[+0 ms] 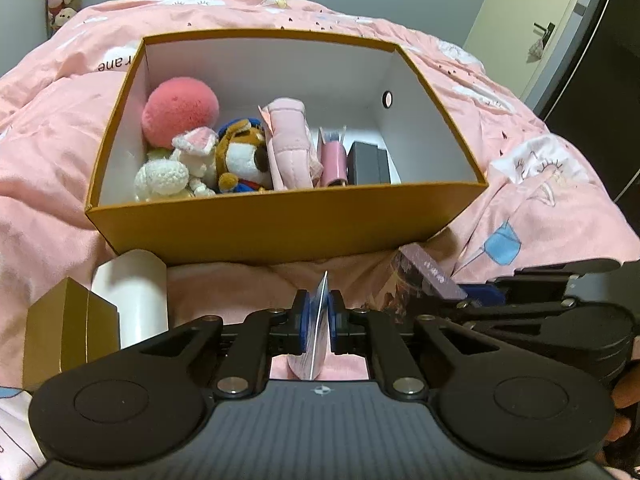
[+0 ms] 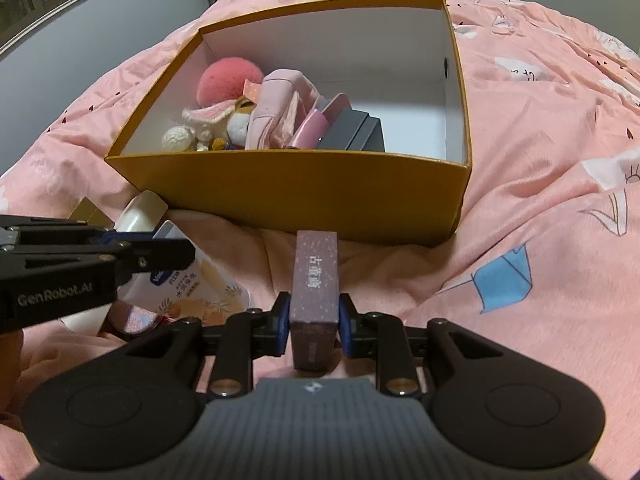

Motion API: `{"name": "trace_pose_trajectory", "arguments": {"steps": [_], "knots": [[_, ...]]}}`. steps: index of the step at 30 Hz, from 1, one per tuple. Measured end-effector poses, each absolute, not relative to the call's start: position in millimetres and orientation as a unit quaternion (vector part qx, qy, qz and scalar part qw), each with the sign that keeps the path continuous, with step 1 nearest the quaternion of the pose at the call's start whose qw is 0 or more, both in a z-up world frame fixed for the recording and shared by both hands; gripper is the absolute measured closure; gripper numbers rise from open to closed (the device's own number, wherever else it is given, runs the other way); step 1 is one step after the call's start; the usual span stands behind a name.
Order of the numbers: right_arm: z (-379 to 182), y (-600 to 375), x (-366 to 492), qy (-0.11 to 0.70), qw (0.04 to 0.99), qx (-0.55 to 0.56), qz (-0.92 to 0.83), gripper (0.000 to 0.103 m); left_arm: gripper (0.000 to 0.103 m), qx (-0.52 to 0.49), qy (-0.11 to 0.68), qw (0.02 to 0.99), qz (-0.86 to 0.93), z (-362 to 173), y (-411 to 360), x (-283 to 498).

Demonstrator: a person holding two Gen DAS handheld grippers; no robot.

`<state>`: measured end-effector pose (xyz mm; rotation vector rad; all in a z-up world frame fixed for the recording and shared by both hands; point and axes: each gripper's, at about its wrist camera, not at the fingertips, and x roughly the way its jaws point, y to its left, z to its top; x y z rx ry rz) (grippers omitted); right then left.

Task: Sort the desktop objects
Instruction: 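Grasp the thin white card with the left gripper while the right gripper holds the mauve box, then lower the card into the box with the left gripper while the right gripper carries the mauve box over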

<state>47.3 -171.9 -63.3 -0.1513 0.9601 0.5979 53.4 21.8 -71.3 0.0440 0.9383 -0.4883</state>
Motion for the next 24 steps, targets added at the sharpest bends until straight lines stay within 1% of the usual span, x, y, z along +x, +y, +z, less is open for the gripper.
{"name": "trace_pose_trajectory", "arguments": {"steps": [4,5,7,11,16,18,19,20,24], "knots": [[-63,-173,48,0.455,0.841,-0.069,0.285,0.077,0.089,0.030,0.457,0.860,-0.224,-75,20,53],[-63,-172,48,0.455,0.840,-0.069,0.286,0.077,0.083,0.037,0.460,0.859,-0.221,-75,19,53],[-62,-172,50,0.458,0.839,-0.068,0.288,0.077,0.077,0.053,0.467,0.856,-0.216,-78,17,51],[-60,-172,55,0.460,0.836,-0.062,0.291,0.076,0.077,0.078,0.479,0.852,-0.197,-78,17,46],[-58,-169,60,0.461,0.834,-0.061,0.298,0.075,0.077,0.058,0.471,0.857,-0.200,-70,26,44],[-58,-168,59,0.460,0.833,-0.065,0.299,0.075,0.082,0.054,0.464,0.860,-0.204,-68,26,44],[-58,-168,59,0.460,0.833,-0.067,0.300,0.075,0.089,0.053,0.463,0.860,-0.207,-67,26,44],[-58,-167,59,0.460,0.833,-0.068,0.299,0.076,0.093,0.054,0.463,0.860,-0.207,-66,25,44],[-55,-168,56,0.462,0.832,-0.078,0.298,0.077,0.096,0.047,0.463,0.860,-0.209,-63,26,45]]}}
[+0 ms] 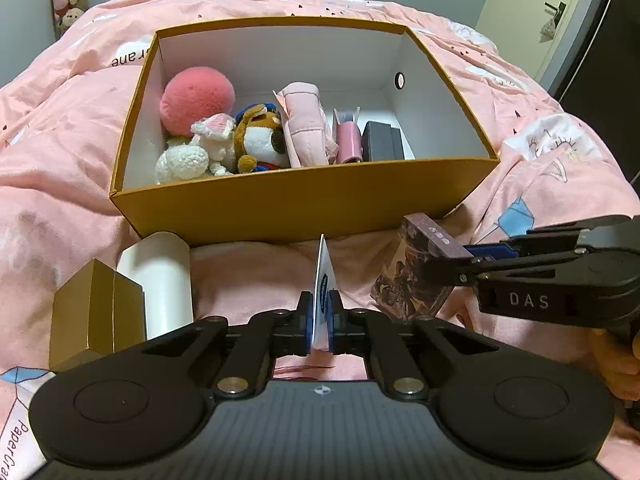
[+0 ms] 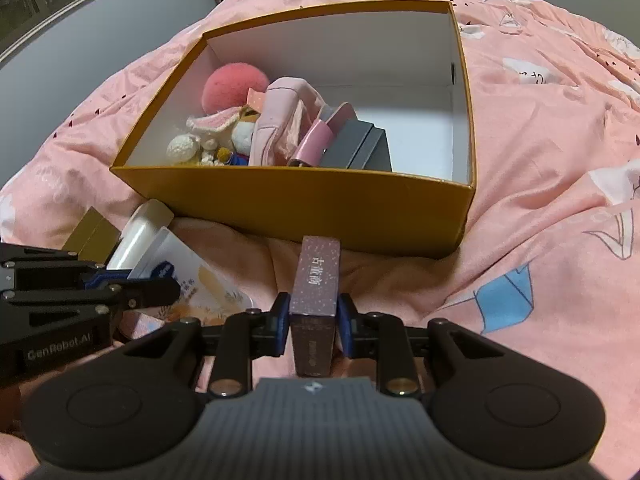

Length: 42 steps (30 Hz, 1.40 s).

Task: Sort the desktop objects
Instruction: 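Lower the card into the box with the left gripper while the right gripper carries the mauve box over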

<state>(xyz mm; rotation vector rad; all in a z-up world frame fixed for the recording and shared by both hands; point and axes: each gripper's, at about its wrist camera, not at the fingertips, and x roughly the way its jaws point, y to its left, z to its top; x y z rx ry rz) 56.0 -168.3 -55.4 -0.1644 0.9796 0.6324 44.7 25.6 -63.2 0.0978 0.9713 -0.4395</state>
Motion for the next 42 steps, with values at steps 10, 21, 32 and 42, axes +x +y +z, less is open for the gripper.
{"name": "trace_pose_trajectory", "arguments": {"steps": [10,21,32,42], "knots": [[-12,-180,44,0.423,0.845,-0.072,0.319,0.078,0.098,0.016,0.434,0.867,-0.243,-26,25,45],[57,-192,50,0.338,0.881,-0.059,0.326,0.078,0.098,-0.015,0.392,0.876,-0.279,30,9,78],[60,-194,101,0.314,0.907,-0.034,0.280,0.078,0.098,-0.067,0.381,0.875,-0.290,28,-20,139],[26,-192,127,0.342,0.903,-0.033,0.257,0.078,0.098,-0.081,0.410,0.855,-0.307,-10,-43,156]]}}
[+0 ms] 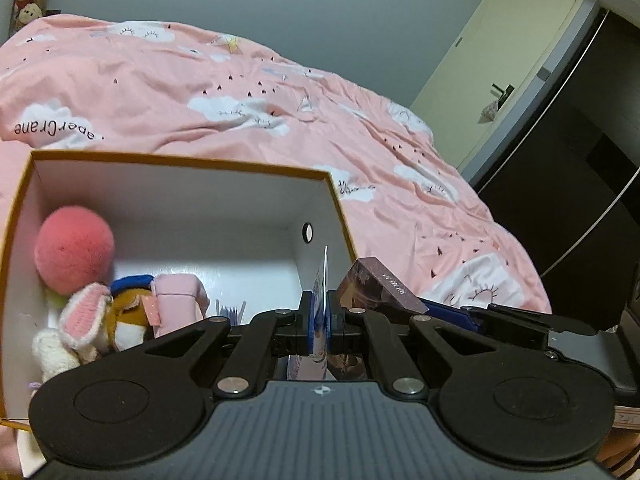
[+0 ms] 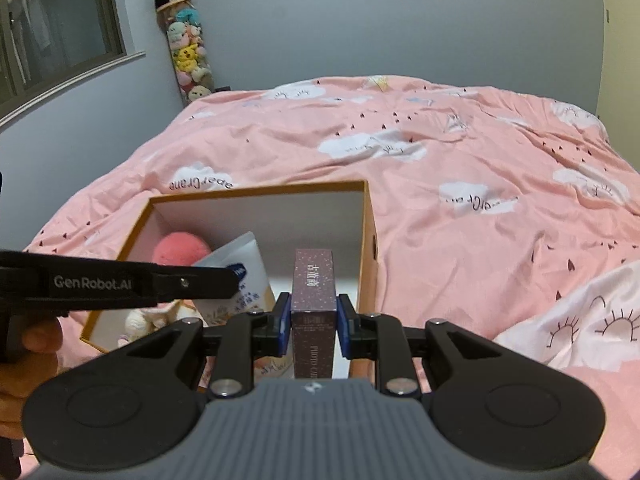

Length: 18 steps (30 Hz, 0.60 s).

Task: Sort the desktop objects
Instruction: 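Lower the card into the box with the left gripper while the right gripper carries the mauve box over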

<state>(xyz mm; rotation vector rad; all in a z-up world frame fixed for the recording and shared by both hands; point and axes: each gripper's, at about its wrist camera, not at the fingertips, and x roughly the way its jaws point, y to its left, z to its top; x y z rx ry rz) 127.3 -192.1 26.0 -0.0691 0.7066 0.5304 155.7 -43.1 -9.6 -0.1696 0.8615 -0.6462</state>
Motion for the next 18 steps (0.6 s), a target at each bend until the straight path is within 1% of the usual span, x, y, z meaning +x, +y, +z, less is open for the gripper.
{"name": "trace_pose_trajectory", "arguments": {"steps": [11,18], "knots": [[2,-179,127,0.366,0.900,-0.066,0.229,0.078,0.098,-0.033,0.406,0.861,-0.305,-28,-56,143],[0,-177,124,0.374,0.894,-0.087,0.231,0.078,0.098,-0.045,0.437,0.847,-0.300,-46,-54,146]]}}
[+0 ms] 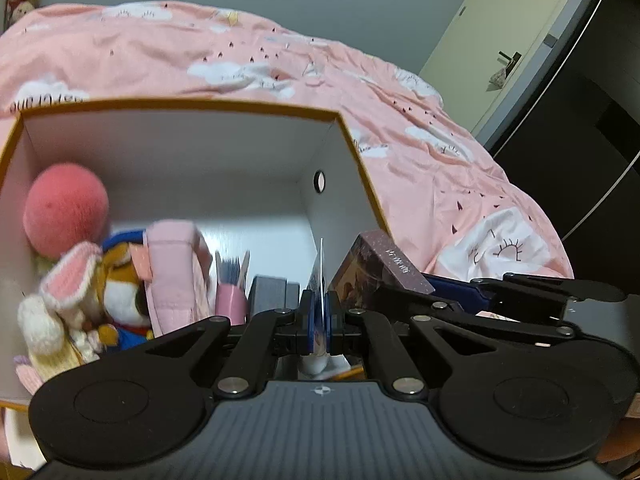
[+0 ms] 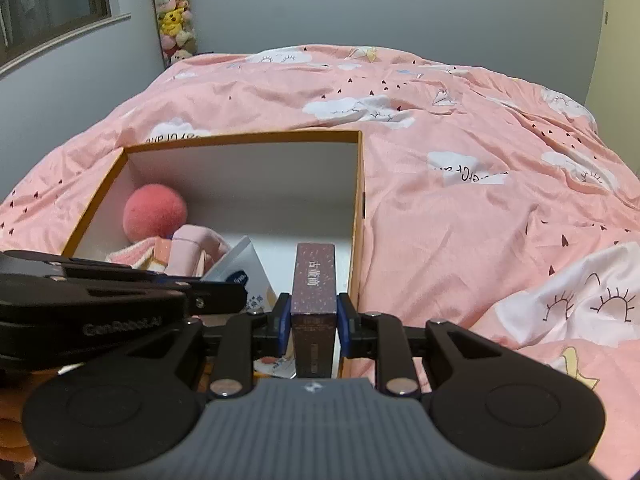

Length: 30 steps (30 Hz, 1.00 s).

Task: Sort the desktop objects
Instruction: 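Lower the card into the box with the left gripper while the right gripper carries the mauve box over, then lower the mauve box into the box with the right gripper while the left gripper releases the card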

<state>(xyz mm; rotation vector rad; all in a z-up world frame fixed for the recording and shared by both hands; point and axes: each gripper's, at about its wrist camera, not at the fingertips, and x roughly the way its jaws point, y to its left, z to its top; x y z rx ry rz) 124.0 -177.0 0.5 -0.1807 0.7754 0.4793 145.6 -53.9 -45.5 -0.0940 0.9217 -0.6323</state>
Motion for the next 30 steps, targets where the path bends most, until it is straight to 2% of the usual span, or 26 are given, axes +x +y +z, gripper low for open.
{"name": "trace_pose_trajectory", "arguments": {"steps": [16,18,23,30], "knots": [[-14,-173,125,0.409,0.877,-0.095,0.233,0.078,0.098,-0.059,0.467,0.832,-0.293,-65,-48,148],[-15,-173,125,0.410,0.876,-0.096,0.233,0.077,0.096,-0.057,0.466,0.833,-0.292,-63,-46,147],[-20,-172,125,0.417,0.873,-0.097,0.232,0.076,0.080,-0.063,0.449,0.844,-0.287,-52,-36,140],[-21,-166,121,0.413,0.873,-0.112,0.232,0.076,0.080,-0.056,0.422,0.863,-0.272,-36,-23,129]]}}
